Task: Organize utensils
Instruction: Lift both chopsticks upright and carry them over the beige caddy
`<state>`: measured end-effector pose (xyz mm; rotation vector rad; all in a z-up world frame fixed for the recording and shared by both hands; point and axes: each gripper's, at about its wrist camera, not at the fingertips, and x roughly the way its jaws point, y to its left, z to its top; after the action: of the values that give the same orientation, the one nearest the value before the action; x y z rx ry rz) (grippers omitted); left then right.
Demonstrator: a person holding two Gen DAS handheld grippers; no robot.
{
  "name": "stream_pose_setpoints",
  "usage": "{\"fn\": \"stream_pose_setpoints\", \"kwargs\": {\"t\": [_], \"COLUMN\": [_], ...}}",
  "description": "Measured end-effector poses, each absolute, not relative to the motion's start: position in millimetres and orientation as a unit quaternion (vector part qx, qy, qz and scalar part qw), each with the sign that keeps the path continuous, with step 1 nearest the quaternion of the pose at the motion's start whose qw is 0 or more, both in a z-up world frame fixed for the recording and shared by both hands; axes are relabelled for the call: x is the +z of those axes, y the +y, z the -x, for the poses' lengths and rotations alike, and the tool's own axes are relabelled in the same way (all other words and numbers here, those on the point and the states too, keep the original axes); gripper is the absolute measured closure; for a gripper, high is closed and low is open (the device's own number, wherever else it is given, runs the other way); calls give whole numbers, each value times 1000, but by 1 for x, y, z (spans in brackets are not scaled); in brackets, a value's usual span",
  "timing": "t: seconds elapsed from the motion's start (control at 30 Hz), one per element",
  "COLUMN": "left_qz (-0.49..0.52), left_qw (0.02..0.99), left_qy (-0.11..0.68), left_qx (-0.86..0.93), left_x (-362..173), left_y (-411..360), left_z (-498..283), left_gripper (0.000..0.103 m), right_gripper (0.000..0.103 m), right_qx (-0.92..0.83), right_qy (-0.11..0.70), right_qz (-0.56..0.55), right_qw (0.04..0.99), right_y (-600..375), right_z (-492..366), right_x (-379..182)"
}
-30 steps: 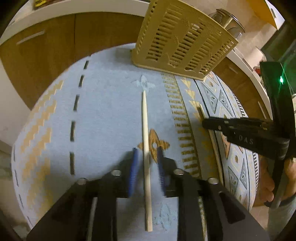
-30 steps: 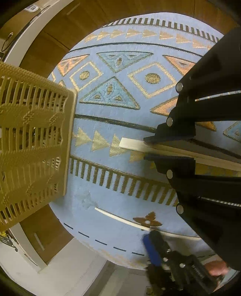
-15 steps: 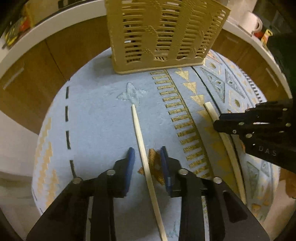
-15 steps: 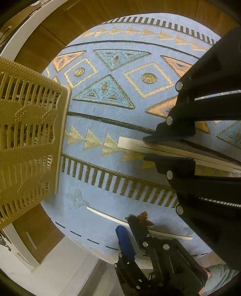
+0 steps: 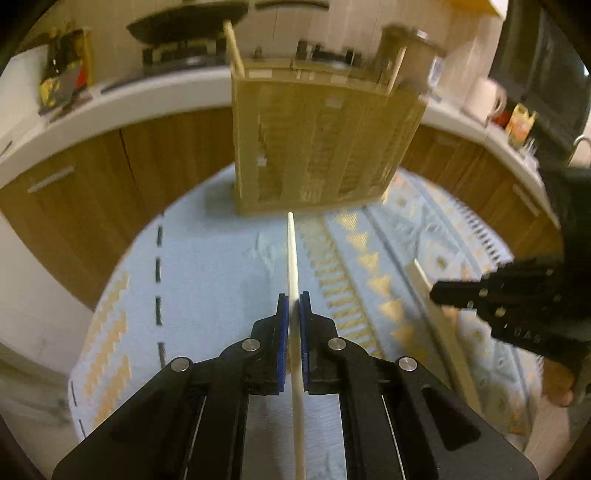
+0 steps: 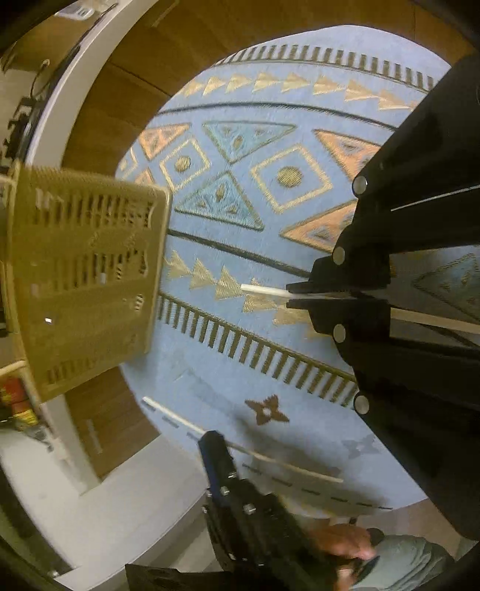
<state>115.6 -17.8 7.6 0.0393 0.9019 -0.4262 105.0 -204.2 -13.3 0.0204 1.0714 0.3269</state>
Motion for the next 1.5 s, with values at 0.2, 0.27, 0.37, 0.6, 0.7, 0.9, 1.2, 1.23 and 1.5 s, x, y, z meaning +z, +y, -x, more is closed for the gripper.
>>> {"fn": "stream_pose_setpoints", "kwargs": {"t": [0.2, 0.27, 0.37, 0.6, 0.7, 0.9, 1.2, 1.23, 1.5], "left_qz": [-12, -9, -10, -5, 2, 4, 21, 25, 70], "left_qw": [885, 886, 886, 884, 882, 882, 901, 906, 932], "left_qy": [416, 415, 414, 416, 417, 415, 369, 355, 262], "left_qx": [-208, -208, -208, -212, -218, -223, -228, -229, -241], "left_x": [23, 22, 19, 12, 9, 6, 33, 43, 103], "left_y": [-7, -12, -21, -18, -17, -16, -9, -7, 7], "left_z": [-104, -103, -106, -108, -110, -113, -111, -109, -97], "left_gripper": [100, 100, 100, 99, 99, 99, 99, 99, 99], "right_gripper": [101, 101, 100, 74, 75, 88, 92, 92, 92], "right_qx": [156, 159, 135, 100, 87, 43, 88, 96, 121], "right_qy": [495, 494, 500, 583, 600, 589, 510, 489, 318], "right_qz": [-24, -26, -18, -64, -58, 43, 37, 32, -39], "right_qw": [854, 854, 855, 803, 793, 806, 855, 866, 939], "right_y": [-215, -209, -197, -215, -209, -176, -179, -183, -227], "right_z": [-98, -100, -109, -138, -150, -160, -121, -110, -37], "right_x": [-3, -1, -4, -33, -38, -38, 1, 12, 78]}}
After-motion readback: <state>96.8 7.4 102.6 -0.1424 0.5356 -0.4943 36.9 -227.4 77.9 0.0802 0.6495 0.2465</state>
